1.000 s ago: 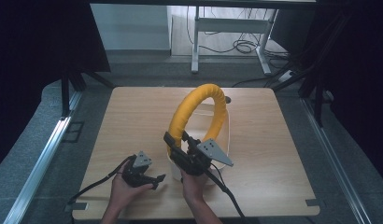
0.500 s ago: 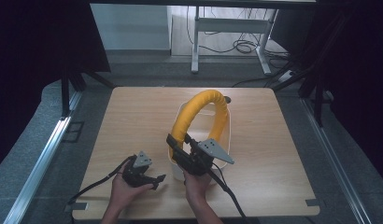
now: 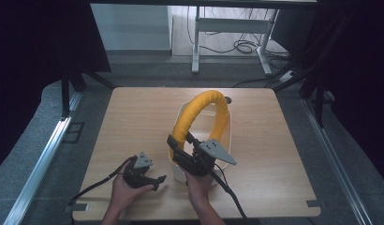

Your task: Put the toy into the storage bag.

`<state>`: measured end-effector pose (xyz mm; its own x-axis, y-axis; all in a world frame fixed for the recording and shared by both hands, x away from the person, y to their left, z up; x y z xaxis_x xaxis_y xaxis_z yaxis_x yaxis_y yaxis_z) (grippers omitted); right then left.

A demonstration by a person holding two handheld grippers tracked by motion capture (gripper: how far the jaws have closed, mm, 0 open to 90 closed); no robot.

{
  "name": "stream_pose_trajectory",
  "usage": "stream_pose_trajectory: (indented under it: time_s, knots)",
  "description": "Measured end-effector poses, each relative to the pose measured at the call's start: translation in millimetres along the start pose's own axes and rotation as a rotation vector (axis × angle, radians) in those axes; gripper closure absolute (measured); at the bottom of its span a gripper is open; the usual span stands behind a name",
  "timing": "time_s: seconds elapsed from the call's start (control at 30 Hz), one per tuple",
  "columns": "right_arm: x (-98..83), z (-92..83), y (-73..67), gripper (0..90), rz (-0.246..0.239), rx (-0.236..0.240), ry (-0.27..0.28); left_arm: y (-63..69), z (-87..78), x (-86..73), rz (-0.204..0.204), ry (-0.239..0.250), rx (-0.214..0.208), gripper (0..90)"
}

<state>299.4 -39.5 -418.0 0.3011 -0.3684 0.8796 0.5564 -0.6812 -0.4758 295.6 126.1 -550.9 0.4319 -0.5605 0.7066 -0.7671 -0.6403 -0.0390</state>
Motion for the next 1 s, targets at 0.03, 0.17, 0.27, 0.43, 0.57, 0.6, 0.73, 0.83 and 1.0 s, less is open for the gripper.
stream_pose_trajectory:
  time_s: [0.03, 0.17, 0.27, 0.43, 0.57, 0.6, 0.73, 0.83, 1.0]
  knots:
    - [2.3, -2.6, 0.1, 33.9, -0.004, 0.001, 0.005, -0.2, 0.1, 0.1, 0.0, 0.0, 0.001, 15.4]
    - [6.9, -8.8, 0.3, 30.2, 0.001, 0.0, 0.027, -0.1, 0.8, -0.1, -0.001, -0.003, 0.0, 15.4]
    - [10.3, -13.5, -0.1, 29.2, 0.001, 0.006, 0.042, -0.2, 1.0, -0.1, -0.001, -0.003, 0.0, 15.4]
    - [15.6, -23.2, 4.3, 30.2, 0.011, 0.006, 0.06, -0.2, 1.3, -0.3, -0.001, -0.006, 0.001, 15.4]
    - [17.5, -28.4, 9.4, 31.6, 0.01, -0.001, 0.062, -1.1, 0.5, -0.1, 0.0, -0.004, 0.005, 15.4]
    - [19.0, -32.3, 12.9, 34.0, 0.015, -0.006, 0.067, -1.3, 0.5, -0.1, 0.001, -0.004, 0.005, 15.4]
    - [21.2, -39.1, 22.2, 36.3, 0.017, -0.022, 0.068, -1.6, 0.9, 0.0, 0.002, -0.006, 0.005, 15.4]
    - [23.2, -44.8, 31.1, 38.4, 0.028, -0.036, 0.075, -1.3, 1.0, -0.3, 0.003, -0.007, 0.006, 15.4]
    - [29.9, -55.6, 50.2, 41.7, 0.012, -0.07, 0.082, -1.3, 0.8, -0.5, 0.005, -0.01, 0.006, 15.4]
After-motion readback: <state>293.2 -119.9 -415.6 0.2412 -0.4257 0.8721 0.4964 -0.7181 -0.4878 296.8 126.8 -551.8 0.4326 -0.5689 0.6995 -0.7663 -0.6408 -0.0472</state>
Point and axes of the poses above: each handheld gripper's, and its own axes: z roughly forward along the jaws, x roughly out of its top, y roughly to its right, the point moved 5 cm from there along z, roughly forward along the jaws, and after that the axes turned 8 degrees about z, right-handed, at the moved point
